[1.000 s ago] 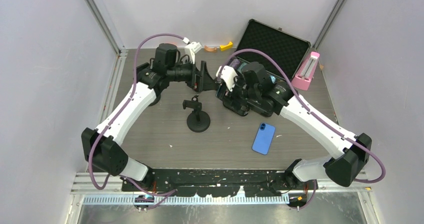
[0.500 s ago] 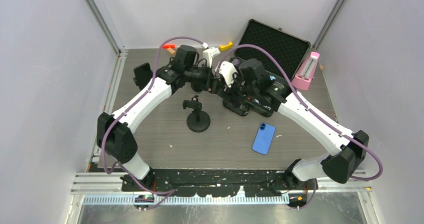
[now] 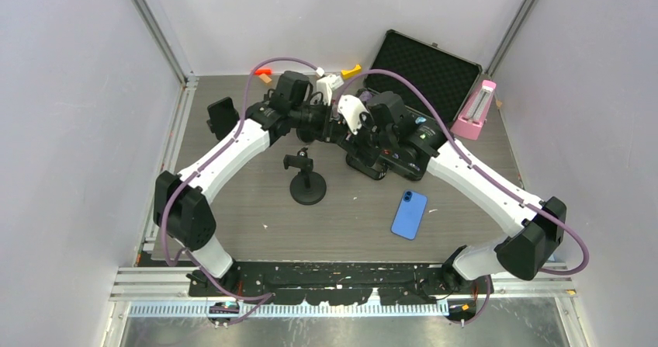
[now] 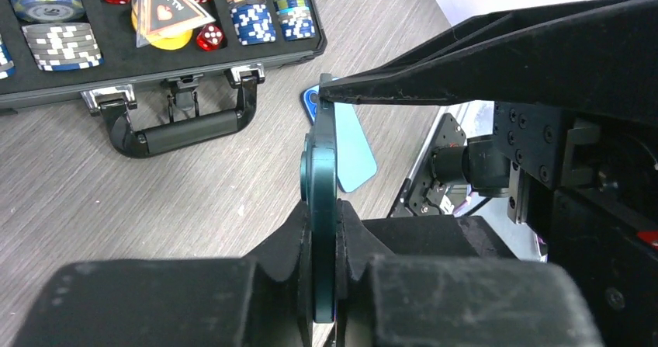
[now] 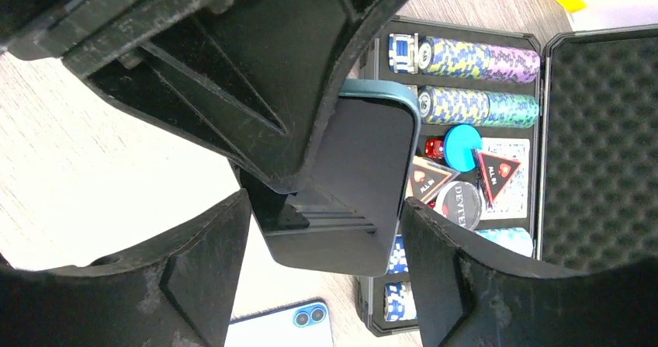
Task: Place the phone on the phone stand
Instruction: Pick up the phone at the center of the board.
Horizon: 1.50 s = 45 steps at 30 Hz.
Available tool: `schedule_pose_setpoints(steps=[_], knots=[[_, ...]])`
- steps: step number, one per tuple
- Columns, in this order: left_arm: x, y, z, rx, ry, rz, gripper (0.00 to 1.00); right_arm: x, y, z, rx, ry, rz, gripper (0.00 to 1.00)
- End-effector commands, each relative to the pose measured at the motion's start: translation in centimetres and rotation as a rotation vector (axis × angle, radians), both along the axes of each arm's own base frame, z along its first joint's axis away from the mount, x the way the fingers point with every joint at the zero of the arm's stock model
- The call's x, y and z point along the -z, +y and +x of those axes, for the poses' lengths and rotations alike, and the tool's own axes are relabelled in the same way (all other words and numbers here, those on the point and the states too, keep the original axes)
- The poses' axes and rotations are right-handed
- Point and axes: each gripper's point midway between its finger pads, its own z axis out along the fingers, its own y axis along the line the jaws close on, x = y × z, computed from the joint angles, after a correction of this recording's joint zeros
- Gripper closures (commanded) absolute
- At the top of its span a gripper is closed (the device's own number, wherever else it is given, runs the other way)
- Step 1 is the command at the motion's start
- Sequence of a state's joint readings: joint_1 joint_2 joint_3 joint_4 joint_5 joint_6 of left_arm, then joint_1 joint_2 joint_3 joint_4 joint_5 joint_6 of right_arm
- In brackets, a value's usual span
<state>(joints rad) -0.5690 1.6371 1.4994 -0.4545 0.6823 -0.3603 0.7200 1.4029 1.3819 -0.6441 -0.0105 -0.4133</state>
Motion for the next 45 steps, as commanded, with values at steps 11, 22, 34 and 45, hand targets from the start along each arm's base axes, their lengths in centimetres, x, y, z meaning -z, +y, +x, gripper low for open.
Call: schedule_pose_setpoints(steps=[11, 22, 34, 45], knots=[[-5.9, 0.3, -0.9, 0.159, -0.235, -0.11, 1.0, -4.9, -0.5, -1.8, -0.016, -0.069, 0.12, 0.23], [-8.2, 2.1, -6.5, 0.442, -0.451, -0.153, 1.0, -7.7, -2.6, -6.3, -0.11, 0.008, 0.246, 0.2], [-10.4, 2.5, -10.7, 0.556, -0.504, -0.225, 1.0, -6.1, -0.1, -11.7, -0.362, 0.274, 0.401, 0.29], [-12.8, 2.2, -9.8, 0.459, -0.513, -0.266, 0.66, -8.7, 1.4, -9.7, -0.345, 0.277, 0.484, 1.0]])
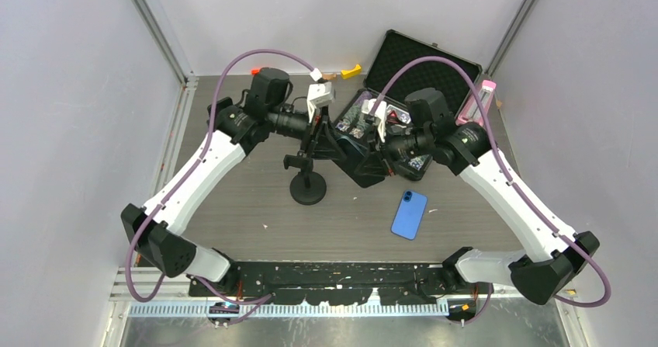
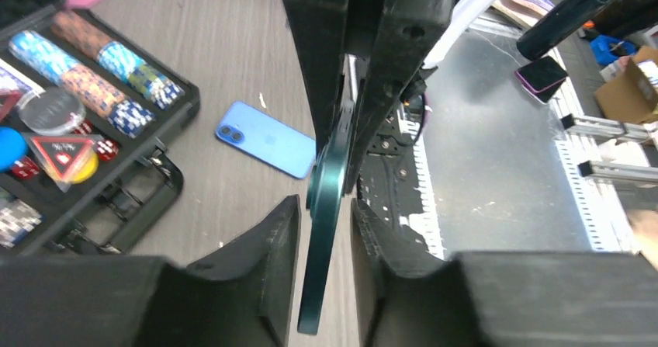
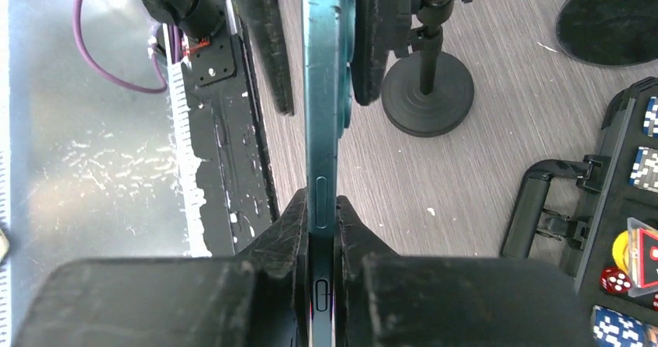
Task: Place the phone on the phone stand
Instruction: Pick up the phone at the center of the board.
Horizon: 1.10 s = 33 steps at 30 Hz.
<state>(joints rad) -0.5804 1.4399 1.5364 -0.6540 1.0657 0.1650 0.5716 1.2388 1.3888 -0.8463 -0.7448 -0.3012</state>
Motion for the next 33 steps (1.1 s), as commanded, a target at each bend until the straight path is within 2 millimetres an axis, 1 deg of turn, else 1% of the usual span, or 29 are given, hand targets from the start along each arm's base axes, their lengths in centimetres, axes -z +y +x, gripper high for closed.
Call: schedule_pose_setpoints(steps=[1, 2, 3, 5, 6, 7, 8, 10, 14, 15, 16, 17, 19, 20, 21, 25, 30, 33], knots=[[-5.6, 0.1, -0.1, -0.051, -0.05, -0.147, 0.59, -3.8, 0.5, 1.9, 0.074, -0.078, 0.117, 1.0], [-6.3, 0.4, 0.4, -0.078, -0.029, -0.169, 0.5, -4.7, 0.7, 2.2, 0.09, -0.08, 0.156, 1.0], [-7.1, 0.8, 1.0, -0.108, -0.019, -0.202, 0.41, -5.1, 0.5, 2.7, 0.107, -0.078, 0.174, 1.0], [-8.9, 2.0, 2.4, -0.175, 0.005, -0.275, 0.28, -6.2, 0.6, 2.9, 0.116, -0.052, 0.212, 1.0], [-9.8, 2.7, 3.2, -0.204, 0.009, -0.313, 0.25, -6.6, 0.8, 3.0, 0.102, -0.037, 0.23, 1.0], [-10.5, 3.4, 3.8, -0.226, 0.027, -0.344, 0.23, -6.9, 1.0, 3.0, 0.108, -0.008, 0.248, 1.0], [-10.9, 3.9, 4.2, -0.237, 0.042, -0.37, 0.22, -7.6, 1.2, 3.1, 0.099, -0.01, 0.276, 1.0], [-11.3, 4.8, 4.6, -0.252, 0.061, -0.409, 0.2, -8.1, 1.5, 3.3, 0.101, 0.021, 0.306, 1.0], [-10.4, 4.9, 5.5, -0.284, 0.083, -0.444, 0.18, -8.8, 1.7, 4.1, 0.105, 0.058, 0.347, 1.0], [-10.2, 4.9, 5.8, -0.296, 0.094, -0.456, 0.18, -8.8, 1.9, 4.1, 0.101, 0.093, 0.356, 1.0], [-10.1, 4.8, 6.1, -0.303, 0.103, -0.47, 0.18, -9.2, 1.9, 4.4, 0.1, 0.087, 0.372, 1.0], [-10.0, 4.7, 6.3, -0.305, 0.111, -0.486, 0.18, -9.1, 2.0, 4.3, 0.095, 0.123, 0.381, 1.0], [-9.7, 4.6, 6.8, -0.306, 0.151, -0.515, 0.18, -9.6, 2.1, 4.6, 0.088, 0.134, 0.411, 1.0], [-9.6, 4.5, 6.9, -0.301, 0.165, -0.529, 0.19, -9.4, 2.2, 4.7, 0.092, 0.16, 0.416, 1.0], [-9.5, 4.4, 7.0, -0.296, 0.181, -0.544, 0.2, -9.6, 2.2, 4.9, 0.086, 0.154, 0.429, 1.0], [-9.4, 3.9, 7.2, -0.278, 0.219, -0.581, 0.22, -9.0, 2.4, 5.3, 0.087, 0.186, 0.441, 1.0], [-8.7, 2.1, 6.9, -0.246, 0.245, -0.572, 0.27, -7.9, 2.9, 5.8, 0.085, 0.235, 0.453, 1.0], [-8.7, 1.4, 6.7, -0.234, 0.253, -0.576, 0.33, -7.5, 3.0, 6.0, 0.083, 0.239, 0.457, 1.0]])
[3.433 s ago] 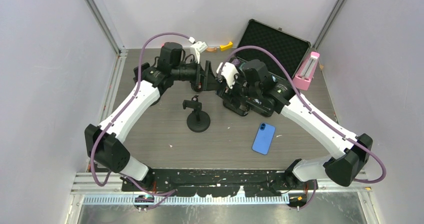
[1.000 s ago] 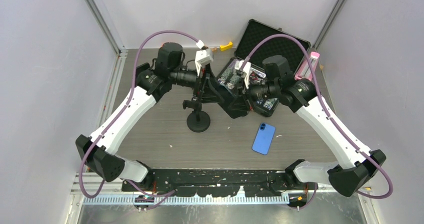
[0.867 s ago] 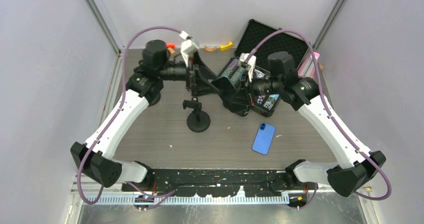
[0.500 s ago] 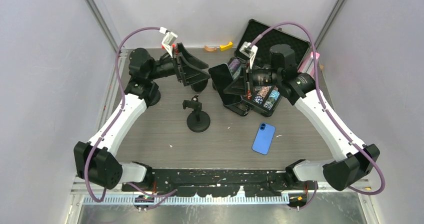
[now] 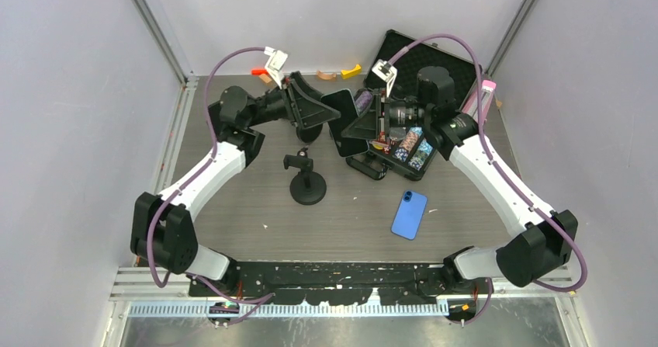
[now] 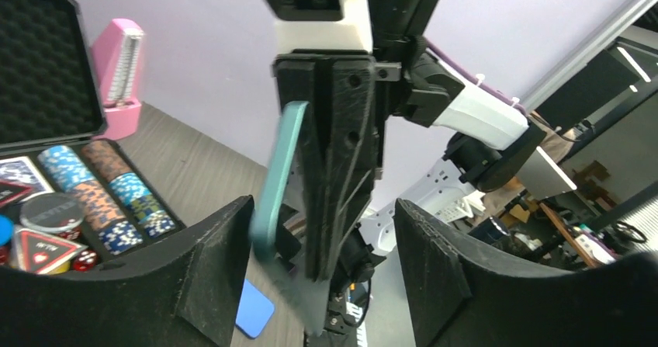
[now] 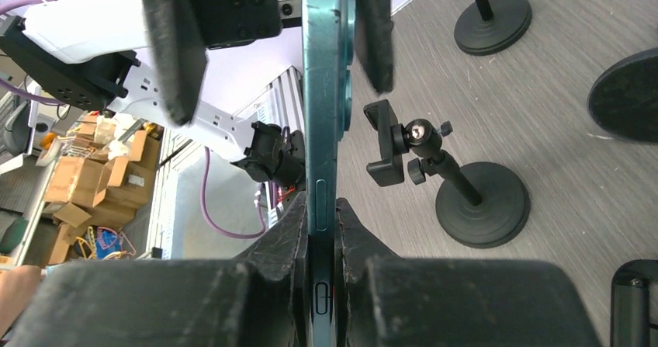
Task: Place the phone on the phone stand
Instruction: Pick up the phone at the center of the board.
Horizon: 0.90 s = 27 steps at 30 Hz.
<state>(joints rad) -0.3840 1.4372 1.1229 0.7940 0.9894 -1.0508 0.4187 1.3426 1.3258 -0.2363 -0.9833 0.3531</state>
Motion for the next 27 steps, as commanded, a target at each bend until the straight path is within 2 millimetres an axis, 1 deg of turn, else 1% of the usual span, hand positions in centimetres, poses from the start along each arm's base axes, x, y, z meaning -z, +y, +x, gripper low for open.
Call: schedule_pose_setpoints(steps=[1, 2, 8, 11, 15, 19, 20, 21, 23, 27], knots=[[-2.1, -0.8, -1.1, 0.021, -0.07, -0.058, 0.36, -1.7, 0.4, -0.2, -0.038, -0.05, 0.069, 1.0], [-1.9, -1.0, -1.1, 0.025, -0.067, -0.056, 0.39, -1.7, 0.4, -0.2, -0.039, -0.052, 0.072, 1.0], [-1.1, -1.6, -1.1, 0.037, -0.042, -0.049, 0.5, -1.5, 0.5, -0.2, -0.042, -0.048, 0.074, 1.0], [-0.7, -1.9, -1.1, 0.044, -0.034, -0.041, 0.54, -1.4, 0.5, -0.2, -0.042, -0.051, 0.077, 1.0], [-0.2, -2.1, -1.3, 0.05, -0.026, -0.034, 0.63, -1.5, 0.5, -0.3, -0.042, -0.055, 0.079, 1.0], [0.0, -2.0, -1.4, 0.046, -0.026, -0.031, 0.77, -1.6, 0.4, -0.4, -0.043, -0.065, 0.082, 1.0], [0.1, -1.9, -1.5, 0.045, -0.026, -0.029, 0.82, -1.6, 0.4, -0.4, -0.043, -0.066, 0.082, 1.0], [0.2, -1.9, -1.6, 0.044, -0.028, -0.026, 0.85, -1.6, 0.4, -0.4, -0.042, -0.067, 0.083, 1.0], [0.4, -1.8, -1.7, 0.041, -0.031, -0.018, 0.85, -1.6, 0.4, -0.3, -0.041, -0.07, 0.083, 1.0], [0.9, -1.7, -1.8, 0.03, -0.03, -0.002, 0.7, -1.7, 0.3, -0.4, -0.042, -0.073, 0.084, 1.0]])
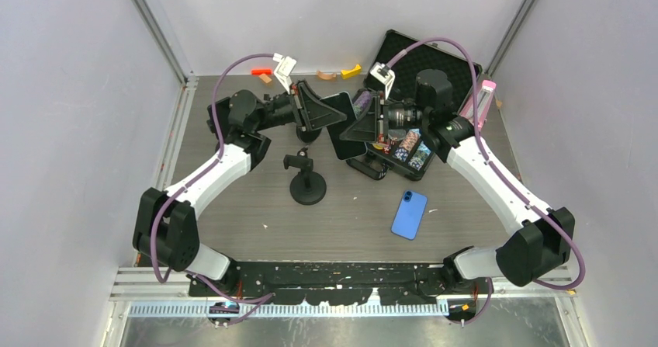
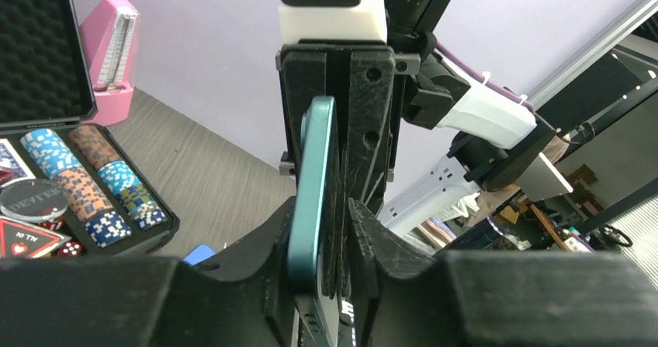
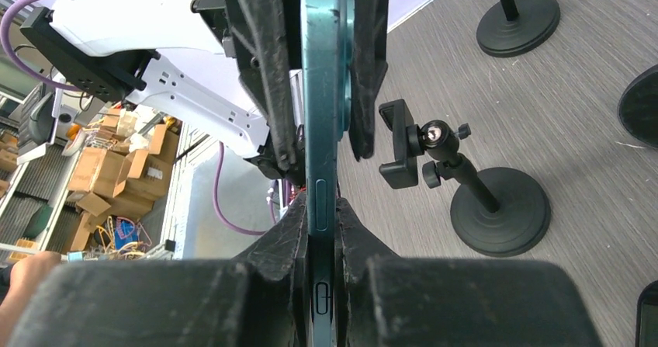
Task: Place the phone on the phone stand
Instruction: Pick up the phone at the center of the board.
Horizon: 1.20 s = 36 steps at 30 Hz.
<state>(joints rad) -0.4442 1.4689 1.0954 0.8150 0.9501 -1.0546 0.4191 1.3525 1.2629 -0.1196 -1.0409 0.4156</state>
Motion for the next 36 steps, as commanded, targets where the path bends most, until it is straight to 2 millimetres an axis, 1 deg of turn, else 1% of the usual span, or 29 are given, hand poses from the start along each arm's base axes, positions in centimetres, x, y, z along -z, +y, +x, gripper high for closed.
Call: schedule_pose_setpoints(steps=[1, 4, 7, 9, 11, 17, 20, 21, 23, 25, 26, 27, 28, 29, 30, 31, 32, 33, 34, 36], knots=[[-0.6, 0.4, -1.4, 0.001, -0.076, 0.001, 0.68, -2.5, -0.2, 0.0, 0.01, -0.1, 0.049, 1.0], [-0.3, 0.4, -1.5, -0.004, -0.073, 0.009, 0.61, -2.5, -0.3, -0.1, 0.012, -0.103, 0.05, 1.0], [-0.3, 0.5, -1.5, -0.008, -0.075, 0.01, 0.62, -2.6, -0.4, -0.1, 0.014, -0.105, 0.05, 1.0], [-0.5, 0.5, -1.5, -0.007, -0.076, 0.009, 0.65, -2.5, -0.4, 0.0, 0.015, -0.103, 0.049, 1.0], [-0.7, 0.4, -1.4, -0.005, -0.077, 0.005, 0.72, -2.2, -0.3, 0.0, 0.016, -0.098, 0.046, 1.0], [-1.3, 0.2, -1.3, 0.011, -0.074, -0.014, 0.82, -1.5, -0.3, 0.1, 0.014, -0.083, 0.04, 1.0], [-1.6, 0.2, -1.4, 0.021, -0.083, -0.022, 0.89, -1.2, -0.3, 0.1, 0.011, -0.081, 0.039, 1.0], [-1.6, 0.2, -1.3, 0.021, -0.083, -0.023, 0.95, -1.1, -0.3, 0.0, 0.01, -0.079, 0.039, 1.0], [-1.6, 0.2, -1.4, 0.023, -0.085, -0.023, 1.0, -1.1, -0.3, 0.0, 0.009, -0.078, 0.039, 1.0], [-1.7, 0.3, -1.5, 0.022, -0.091, -0.027, 1.0, -1.0, -0.3, 0.0, 0.008, -0.077, 0.038, 1.0], [-1.7, 0.3, -1.6, 0.022, -0.095, -0.03, 1.0, -0.9, -0.3, 0.0, 0.01, -0.076, 0.036, 0.98], [-1.7, 0.4, -1.8, 0.022, -0.101, -0.032, 1.0, -0.9, -0.3, 0.1, 0.013, -0.074, 0.034, 0.95], [-1.8, 0.5, -1.8, 0.018, -0.107, -0.033, 1.0, -0.7, -0.4, 0.2, 0.022, -0.073, 0.024, 0.83], [-1.9, 0.7, -1.8, 0.011, -0.115, -0.035, 1.0, -0.3, -0.4, 0.2, 0.029, -0.056, 0.009, 0.74], [-2.0, 0.9, -1.8, 0.003, -0.121, -0.036, 1.0, -0.1, -0.6, 0.5, 0.044, -0.071, -0.003, 0.58], [-2.2, 1.3, -1.5, -0.011, -0.125, -0.036, 1.0, 0.4, -0.7, 0.4, 0.055, -0.057, -0.022, 0.5], [-2.4, 1.8, -1.3, -0.024, -0.132, -0.035, 1.0, 0.5, -1.0, 0.8, 0.08, -0.09, -0.039, 0.37], [-2.5, 2.3, -1.0, -0.038, -0.137, -0.032, 1.0, 1.0, -1.2, 0.8, 0.094, -0.079, -0.062, 0.33], [-2.8, 2.9, -0.9, -0.051, -0.147, -0.027, 1.0, 1.2, -1.5, 1.2, 0.124, -0.114, -0.084, 0.29], [-3.2, 4.4, -0.4, -0.08, -0.165, -0.003, 1.0, 1.8, -2.2, 1.5, 0.168, -0.136, -0.127, 0.26]])
